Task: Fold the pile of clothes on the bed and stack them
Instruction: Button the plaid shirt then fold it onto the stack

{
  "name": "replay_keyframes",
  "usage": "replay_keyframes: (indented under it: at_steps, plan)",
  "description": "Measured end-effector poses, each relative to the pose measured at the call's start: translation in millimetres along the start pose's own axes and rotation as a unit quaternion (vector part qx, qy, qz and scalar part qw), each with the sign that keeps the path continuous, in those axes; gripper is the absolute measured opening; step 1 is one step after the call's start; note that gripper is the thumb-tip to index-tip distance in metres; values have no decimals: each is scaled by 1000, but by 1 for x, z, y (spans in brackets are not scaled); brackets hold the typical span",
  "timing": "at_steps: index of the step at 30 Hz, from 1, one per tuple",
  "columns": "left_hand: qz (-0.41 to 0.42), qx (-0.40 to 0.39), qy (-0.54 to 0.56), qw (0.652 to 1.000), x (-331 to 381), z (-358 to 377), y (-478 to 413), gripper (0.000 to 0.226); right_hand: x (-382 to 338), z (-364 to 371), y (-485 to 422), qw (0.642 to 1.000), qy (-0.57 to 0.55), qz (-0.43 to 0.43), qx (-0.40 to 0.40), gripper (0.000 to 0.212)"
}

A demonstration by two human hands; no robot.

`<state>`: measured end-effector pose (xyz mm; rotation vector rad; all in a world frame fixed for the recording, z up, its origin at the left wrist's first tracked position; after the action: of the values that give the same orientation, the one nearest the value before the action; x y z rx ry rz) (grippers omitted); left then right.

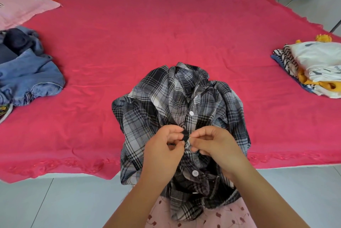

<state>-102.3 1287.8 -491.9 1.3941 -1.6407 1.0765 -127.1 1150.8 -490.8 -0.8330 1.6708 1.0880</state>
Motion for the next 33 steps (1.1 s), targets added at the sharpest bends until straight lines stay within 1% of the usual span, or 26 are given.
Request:
replay_keyframes:
  at_steps: [3, 6, 11, 14, 16, 18, 21, 25, 27, 29, 31, 33]
  plan:
    - [6, -12, -1, 1000, -1, 0, 1, 43, 2, 1, -1, 1000, -17, 14, -1, 7]
    - [7, -25, -2, 1000, -1, 0, 0, 43, 3, 2, -1, 1000, -20, 6, 3, 9]
    - [-14, -35, 33, 999, -2, -1, -4, 31, 3, 2, -1, 1000, -22, -19, 5, 17]
    - [-57, -25, 64, 996, -7, 1, -6, 27, 3, 2, -2, 999, -31, -21, 6, 19]
    - [-107, -22, 93, 990, -11, 3, -8, 24, 4, 3, -3, 999, -15, -33, 8, 19]
    - [-122, -27, 90, 988, -14, 4, -10, 22, 5, 4, -3, 999, 11, -46, 14, 19]
    - [-96, -36, 51, 993, -14, 4, -12, 23, 8, 5, -2, 998, 18, -45, 28, 17]
    - [-57, -27, 1, 998, -13, 5, -14, 27, 12, 8, -3, 999, -1, -17, 37, 15]
    - [-44, -20, -5, 999, -12, 6, -13, 30, 13, 10, -3, 999, -7, -8, 45, 11]
    - [-12, -21, -31, 999, -11, 9, -8, 32, 14, 11, -4, 998, 0, -6, 56, 3]
    - [37, -13, -66, 997, -7, 13, -1, 28, 13, 12, -5, 998, 23, -15, 55, 4]
    - [59, 6, -73, 996, -5, 14, 2, 22, 13, 12, -6, 999, 18, -12, 44, 3]
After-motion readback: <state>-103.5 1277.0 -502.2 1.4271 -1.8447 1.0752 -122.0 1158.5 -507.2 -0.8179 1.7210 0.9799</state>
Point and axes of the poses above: each hand's wrist, its own y-axis away from the middle knuckle, its own z-axis out of the palm, x = y × z, the point moved 3 cm from there along -y, towards the middle knuckle, and after that the axes turned 10 degrees about x, right-handed, at the moved point
